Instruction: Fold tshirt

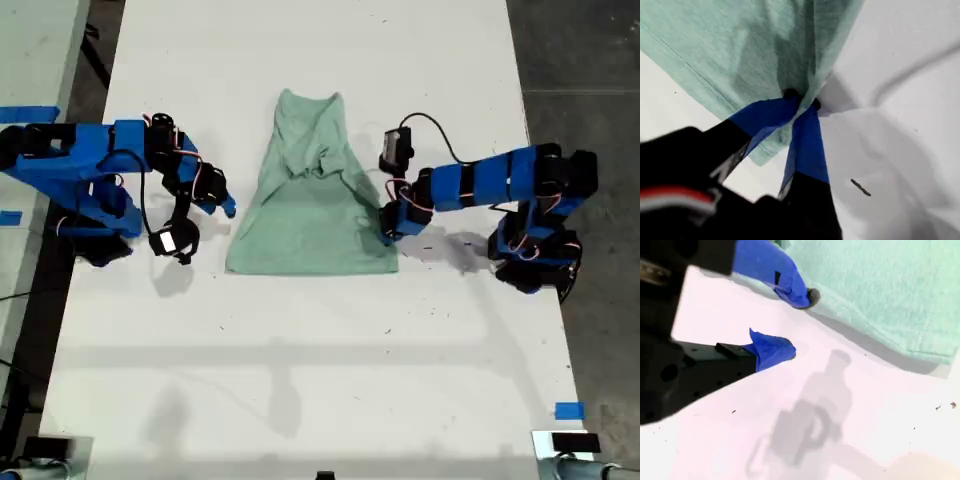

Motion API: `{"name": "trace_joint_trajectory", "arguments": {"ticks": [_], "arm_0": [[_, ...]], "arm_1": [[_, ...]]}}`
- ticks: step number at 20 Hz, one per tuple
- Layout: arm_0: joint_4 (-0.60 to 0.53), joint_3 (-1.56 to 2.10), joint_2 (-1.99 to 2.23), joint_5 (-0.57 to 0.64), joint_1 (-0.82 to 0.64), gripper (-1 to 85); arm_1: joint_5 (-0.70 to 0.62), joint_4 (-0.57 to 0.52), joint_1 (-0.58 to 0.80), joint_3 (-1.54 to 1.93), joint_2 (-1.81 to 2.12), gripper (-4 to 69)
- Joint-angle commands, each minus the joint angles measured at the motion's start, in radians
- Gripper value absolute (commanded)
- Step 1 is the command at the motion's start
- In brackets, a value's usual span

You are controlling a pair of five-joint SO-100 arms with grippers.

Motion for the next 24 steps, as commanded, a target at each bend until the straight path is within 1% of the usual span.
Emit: {"name": "trace_joint_trajectory", "arguments": {"ticks": [1, 2, 5, 6, 8, 9, 11, 13, 15, 17, 20, 21, 22, 23, 24], "arm_0": [[-0.012, -0.002, 0.011, -0.017, 0.029, 10.3], [-0.011, 0.0, 0.012, -0.021, 0.032, 10.3], [-0.011, 0.011, 0.023, -0.029, 0.037, 10.0], [-0.012, 0.012, 0.023, -0.029, 0.038, 10.0], [-0.025, 0.014, 0.023, -0.029, 0.04, 9.9], [-0.028, 0.014, 0.021, -0.029, 0.04, 9.9], [-0.034, 0.014, 0.018, -0.029, 0.04, 9.8], [-0.037, 0.012, 0.02, -0.031, 0.04, 9.5], [-0.037, 0.012, 0.021, -0.035, 0.043, 9.4], [-0.035, 0.012, 0.021, -0.038, 0.044, 9.4], [-0.032, 0.014, 0.021, -0.041, 0.046, 9.5], [-0.035, 0.014, 0.02, -0.041, 0.046, 9.5], [-0.038, 0.014, 0.015, -0.041, 0.044, 9.5], [-0.038, 0.011, 0.014, -0.041, 0.043, 9.5], [-0.04, 0.009, 0.014, -0.041, 0.043, 9.5]], "arm_1": [[-0.006, 0.052, 0.006, -0.014, -0.002, -1.6], [-0.011, 0.103, -0.003, -0.031, 0.023, -1.6], [-0.018, 0.308, -0.04, -0.124, 0.164, -1.6], [-0.009, 0.36, -0.061, -0.183, 0.201, -1.6], [0.023, 0.402, -0.114, -0.348, 0.17, -1.6], [0.035, 0.402, -0.133, -0.439, 0.117, -1.6], [0.052, 0.351, -0.17, -0.612, -0.026, -1.6], [0.078, 0.324, -0.178, -0.767, -0.196, -1.6], [0.097, 0.238, -0.172, -0.83, -0.331, -1.6], [0.115, 0.219, -0.166, -0.885, -0.453, -1.6], [0.126, 0.141, -0.152, -0.861, -0.571, -1.7], [0.115, 0.129, -0.147, -0.871, -0.612, 6.4], [0.107, 0.16, -0.147, -0.904, -0.624, 18.4], [0.107, 0.186, -0.155, -0.916, -0.6, 22.7], [0.107, 0.236, -0.161, -0.945, -0.569, 28.9]]}}
